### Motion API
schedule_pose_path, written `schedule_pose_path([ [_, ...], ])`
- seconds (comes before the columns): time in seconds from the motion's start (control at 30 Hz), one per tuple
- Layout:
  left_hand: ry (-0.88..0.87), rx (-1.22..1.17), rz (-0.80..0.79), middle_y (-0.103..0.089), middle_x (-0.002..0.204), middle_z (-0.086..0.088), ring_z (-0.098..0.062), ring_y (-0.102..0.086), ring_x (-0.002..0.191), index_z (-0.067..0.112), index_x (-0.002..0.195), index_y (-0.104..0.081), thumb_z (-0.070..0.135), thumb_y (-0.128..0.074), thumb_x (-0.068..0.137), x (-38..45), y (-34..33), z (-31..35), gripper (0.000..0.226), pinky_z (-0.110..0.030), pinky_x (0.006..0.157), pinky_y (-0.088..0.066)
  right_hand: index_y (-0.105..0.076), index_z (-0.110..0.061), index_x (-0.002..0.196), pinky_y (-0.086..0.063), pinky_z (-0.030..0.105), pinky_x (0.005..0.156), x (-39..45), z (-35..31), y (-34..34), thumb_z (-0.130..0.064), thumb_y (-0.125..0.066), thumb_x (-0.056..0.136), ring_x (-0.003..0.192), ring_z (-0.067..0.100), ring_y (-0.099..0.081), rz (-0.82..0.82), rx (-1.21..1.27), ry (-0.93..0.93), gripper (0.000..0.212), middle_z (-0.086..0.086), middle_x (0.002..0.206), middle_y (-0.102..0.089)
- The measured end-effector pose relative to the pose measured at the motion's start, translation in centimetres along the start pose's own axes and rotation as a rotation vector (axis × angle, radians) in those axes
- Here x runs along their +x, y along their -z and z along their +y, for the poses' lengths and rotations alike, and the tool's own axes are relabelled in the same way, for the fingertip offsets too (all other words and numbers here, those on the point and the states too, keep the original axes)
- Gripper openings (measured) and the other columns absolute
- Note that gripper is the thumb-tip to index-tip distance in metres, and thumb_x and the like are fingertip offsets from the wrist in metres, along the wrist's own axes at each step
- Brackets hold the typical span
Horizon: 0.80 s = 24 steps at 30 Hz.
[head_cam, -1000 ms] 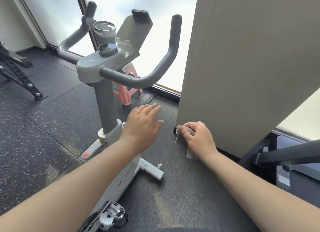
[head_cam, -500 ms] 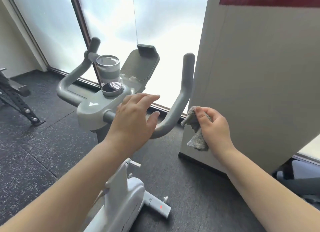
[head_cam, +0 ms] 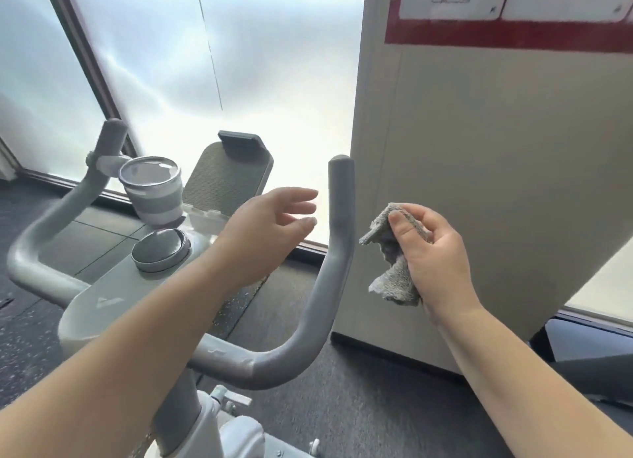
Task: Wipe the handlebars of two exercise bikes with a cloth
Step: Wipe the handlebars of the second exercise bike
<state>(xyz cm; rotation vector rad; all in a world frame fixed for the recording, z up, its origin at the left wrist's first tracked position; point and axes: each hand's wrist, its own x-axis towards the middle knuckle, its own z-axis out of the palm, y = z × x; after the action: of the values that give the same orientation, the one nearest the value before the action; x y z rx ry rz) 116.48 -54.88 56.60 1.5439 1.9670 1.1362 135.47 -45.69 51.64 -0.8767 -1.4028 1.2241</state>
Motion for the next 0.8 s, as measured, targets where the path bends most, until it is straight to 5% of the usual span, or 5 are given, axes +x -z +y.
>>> schedule_pose_path([
  [0.17,0.023,-0.029,-0.011,-0.065,0.117,0.022,0.008,-0.062,0.098,0.035,0.129,-0.055,0.020,-0.060,0.093,2.2,0.2,0.2,0.040,-0.018,0.088,-0.047,-0.062,-0.032,0.102,-0.054,0.038,0.067,3.5,-0.6,-0.7,-0.026,-0.068,0.087,0.068,0.021,-0.064,-0.049,0.062,0.025,0.017,0.004,0.086,-0.071],
  [0.3,0.038,0.003,-0.033,-0.060,0.122,0.029,0.011,-0.057,0.104,0.039,0.133,-0.052,0.020,-0.057,0.094,3.4,0.2,0.4,0.044,-0.023,0.097,-0.044,-0.069,-0.023,0.093,-0.051,0.039,0.064,7.0,-1.8,-2.0,-0.018,-0.068,0.087,0.063,0.023,-0.057,-0.078,0.139,0.039,0.007,0.005,0.072,-0.067],
  [0.63,0.038,-0.051,-0.111,-0.064,0.115,0.032,0.009,-0.058,0.109,0.043,0.125,-0.059,0.006,-0.054,0.092,4.0,-0.1,0.8,0.050,-0.029,0.102,-0.045,-0.072,-0.020,0.093,-0.053,0.016,0.073,10.1,-2.9,-3.7,-0.010,-0.067,0.085,0.083,0.002,-0.068,-0.393,0.071,0.152,0.014,-0.014,0.083,-0.074],
  [0.8,0.048,-0.051,-0.095,-0.064,0.116,0.031,0.009,-0.058,0.108,0.043,0.128,-0.057,0.005,-0.054,0.091,3.9,-0.4,0.9,0.052,-0.033,0.101,-0.047,-0.073,-0.008,0.096,-0.052,0.017,0.067,10.0,-2.5,-2.4,-0.001,-0.067,0.083,0.076,0.005,-0.067,-0.451,0.093,0.151,0.016,-0.003,0.088,-0.073],
])
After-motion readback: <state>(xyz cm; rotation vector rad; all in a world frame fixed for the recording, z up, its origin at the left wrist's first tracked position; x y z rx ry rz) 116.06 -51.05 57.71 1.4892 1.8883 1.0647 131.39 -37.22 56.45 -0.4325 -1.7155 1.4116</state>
